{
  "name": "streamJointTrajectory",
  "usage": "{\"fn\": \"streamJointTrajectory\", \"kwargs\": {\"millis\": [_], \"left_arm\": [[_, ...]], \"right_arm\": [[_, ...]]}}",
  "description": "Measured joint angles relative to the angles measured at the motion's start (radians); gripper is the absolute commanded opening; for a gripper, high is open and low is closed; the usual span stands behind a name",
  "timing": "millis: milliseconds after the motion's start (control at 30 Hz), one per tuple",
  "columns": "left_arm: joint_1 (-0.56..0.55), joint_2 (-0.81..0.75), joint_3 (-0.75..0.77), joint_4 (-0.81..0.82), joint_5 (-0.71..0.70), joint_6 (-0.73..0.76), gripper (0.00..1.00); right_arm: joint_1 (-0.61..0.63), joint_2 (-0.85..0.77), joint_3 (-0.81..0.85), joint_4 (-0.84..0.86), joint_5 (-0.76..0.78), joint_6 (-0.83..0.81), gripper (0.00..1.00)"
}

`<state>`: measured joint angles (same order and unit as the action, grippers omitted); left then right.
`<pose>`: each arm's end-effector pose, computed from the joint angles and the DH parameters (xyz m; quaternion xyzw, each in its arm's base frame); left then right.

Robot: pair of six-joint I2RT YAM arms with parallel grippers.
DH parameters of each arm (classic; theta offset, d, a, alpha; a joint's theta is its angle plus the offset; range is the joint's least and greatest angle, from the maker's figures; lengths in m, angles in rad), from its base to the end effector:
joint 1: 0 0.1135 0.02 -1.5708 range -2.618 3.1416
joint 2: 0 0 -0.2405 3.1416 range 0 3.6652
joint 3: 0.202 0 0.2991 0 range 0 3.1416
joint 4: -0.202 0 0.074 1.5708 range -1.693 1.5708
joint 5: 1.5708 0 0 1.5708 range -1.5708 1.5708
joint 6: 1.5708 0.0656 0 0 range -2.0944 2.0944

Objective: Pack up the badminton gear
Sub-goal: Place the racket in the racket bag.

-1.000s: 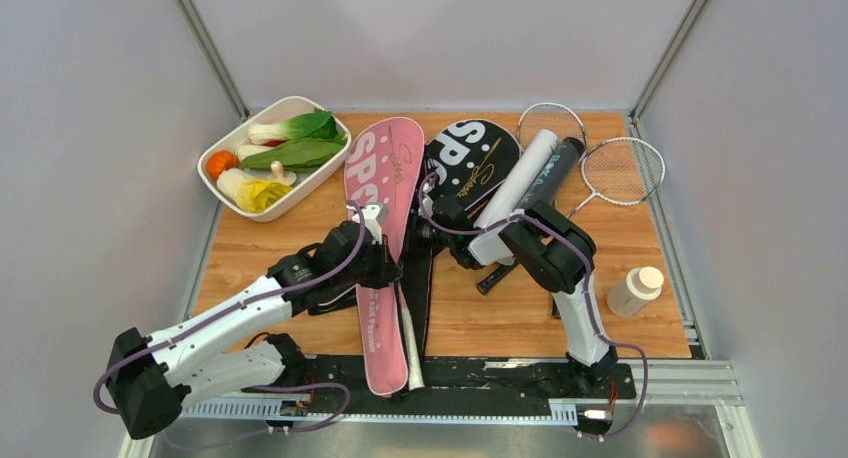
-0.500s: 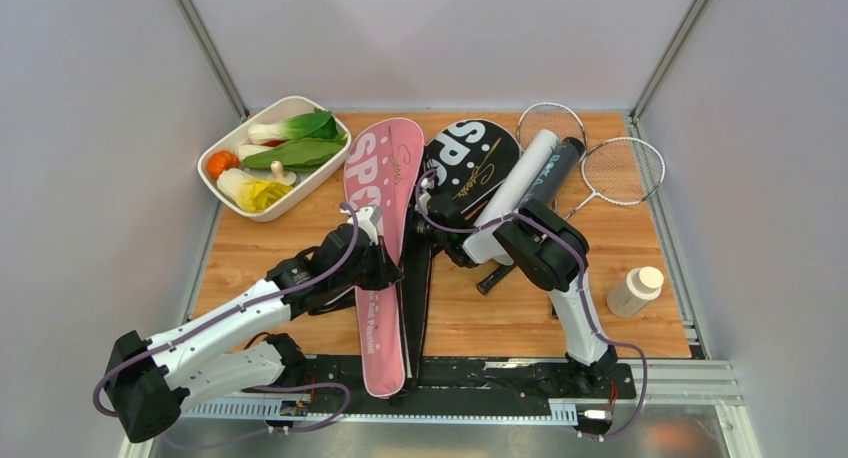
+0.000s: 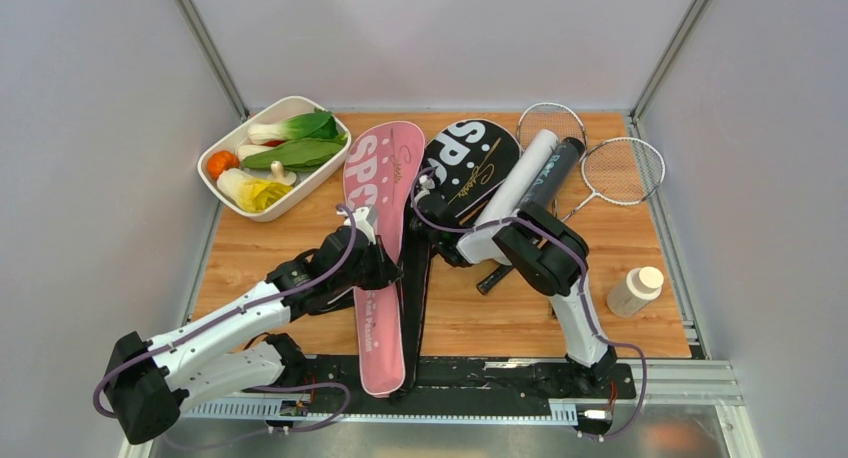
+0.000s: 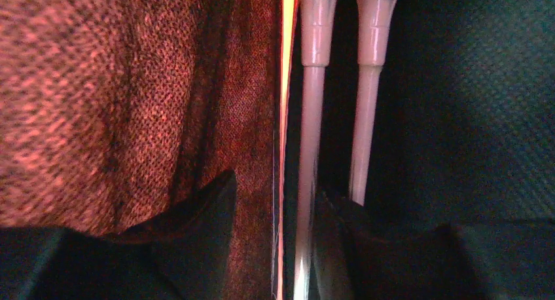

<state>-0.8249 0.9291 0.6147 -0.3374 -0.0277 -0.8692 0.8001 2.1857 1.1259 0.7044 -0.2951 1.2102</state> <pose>0.1942 -0.2075 0.1879 -0.0260 0.8958 -0.3241 0.3030 0.3225 0.3595 0.0361 0.0832 0.8121 0.5415 0.2008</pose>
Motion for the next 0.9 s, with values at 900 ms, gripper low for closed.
{"fn": "streamJointTrajectory", "kwargs": {"millis": [900], "left_arm": [[-0.007, 0.043, 0.028, 0.002, 0.003, 0.013, 0.00]], "right_arm": [[-0.071, -0.456, -0.166, -0.604, -0.032, -0.280, 0.80]]}}
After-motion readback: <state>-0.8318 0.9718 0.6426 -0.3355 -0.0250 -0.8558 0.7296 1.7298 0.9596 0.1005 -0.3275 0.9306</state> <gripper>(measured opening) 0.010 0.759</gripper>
